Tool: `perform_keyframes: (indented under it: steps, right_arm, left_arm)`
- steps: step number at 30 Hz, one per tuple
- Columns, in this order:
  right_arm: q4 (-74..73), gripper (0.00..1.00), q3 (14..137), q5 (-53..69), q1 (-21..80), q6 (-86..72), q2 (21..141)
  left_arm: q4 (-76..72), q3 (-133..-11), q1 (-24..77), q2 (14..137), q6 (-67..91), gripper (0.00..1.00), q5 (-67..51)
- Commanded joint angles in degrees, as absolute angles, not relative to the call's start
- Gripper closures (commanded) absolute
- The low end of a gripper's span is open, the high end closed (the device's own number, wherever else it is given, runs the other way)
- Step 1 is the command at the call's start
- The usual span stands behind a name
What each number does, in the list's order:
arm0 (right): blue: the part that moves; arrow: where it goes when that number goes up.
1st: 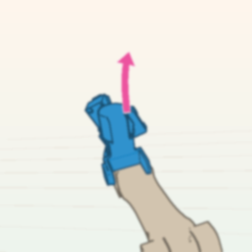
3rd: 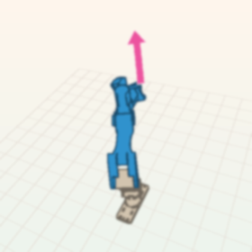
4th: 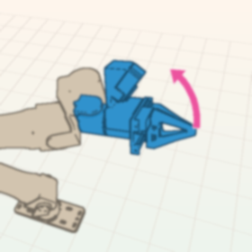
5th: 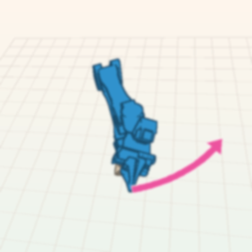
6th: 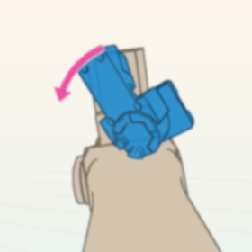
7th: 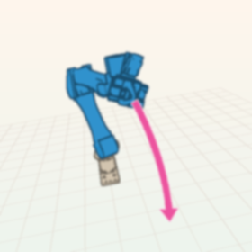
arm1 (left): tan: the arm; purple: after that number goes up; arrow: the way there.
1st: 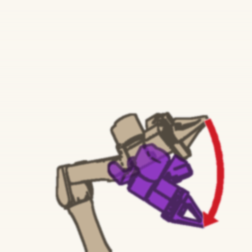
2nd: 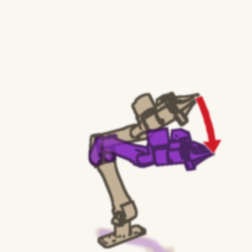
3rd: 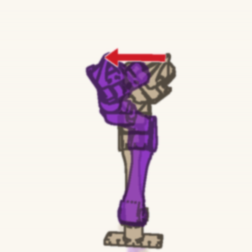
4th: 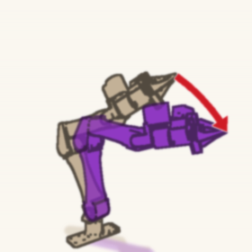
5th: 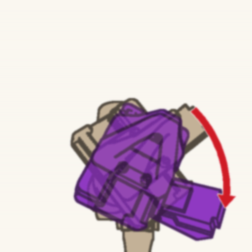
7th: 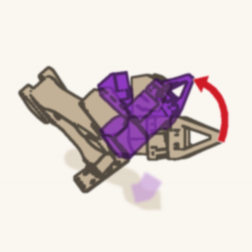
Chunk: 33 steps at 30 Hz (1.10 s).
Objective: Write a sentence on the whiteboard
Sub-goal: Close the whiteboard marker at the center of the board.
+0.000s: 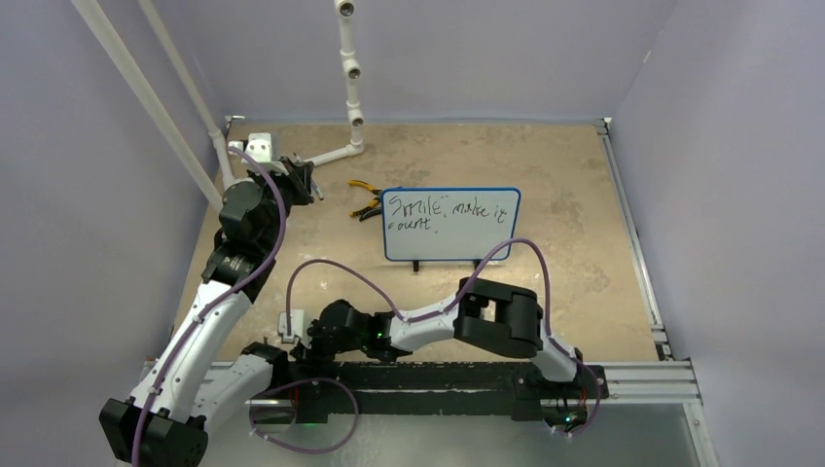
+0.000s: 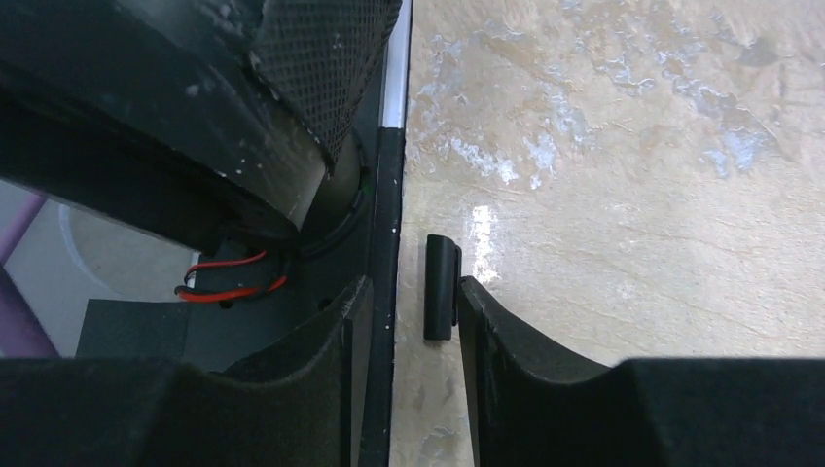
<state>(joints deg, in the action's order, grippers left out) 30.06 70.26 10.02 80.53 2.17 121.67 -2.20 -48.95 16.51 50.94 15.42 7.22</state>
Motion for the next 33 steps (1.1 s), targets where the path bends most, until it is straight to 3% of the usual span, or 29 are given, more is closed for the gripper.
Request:
perform_keyframes:
  steps: [1, 8, 14, 30, 33]
  right_arm:
    - [29.0, 0.62, 73.5, 10.1, 80.8, 4.4, 122.3]
    - [29.5, 0.67, 73.2, 5.8, 81.1, 4.6, 123.4]
    - [29.1, 0.78, 73.2, 3.8, 81.5, 5.0, 123.7]
    - [27.5, 0.77, 75.0, 1.1, 83.6, 7.4, 125.8]
    - [28.5, 0.86, 74.2, -1.7, 83.8, 6.9, 125.5]
  left_arm:
    - [-3.3, -49.3, 16.1, 51.0, 15.7, 1.00, 6.7]
    - [-3.1, -49.3, 16.1, 50.9, 15.8, 1.00, 6.6]
    - [-3.0, -49.2, 16.1, 51.0, 15.8, 1.00, 6.8]
    - [-2.9, -49.2, 16.1, 51.1, 15.6, 1.00, 7.0]
    - [-2.8, -49.1, 16.1, 51.0, 15.6, 1.00, 7.1]
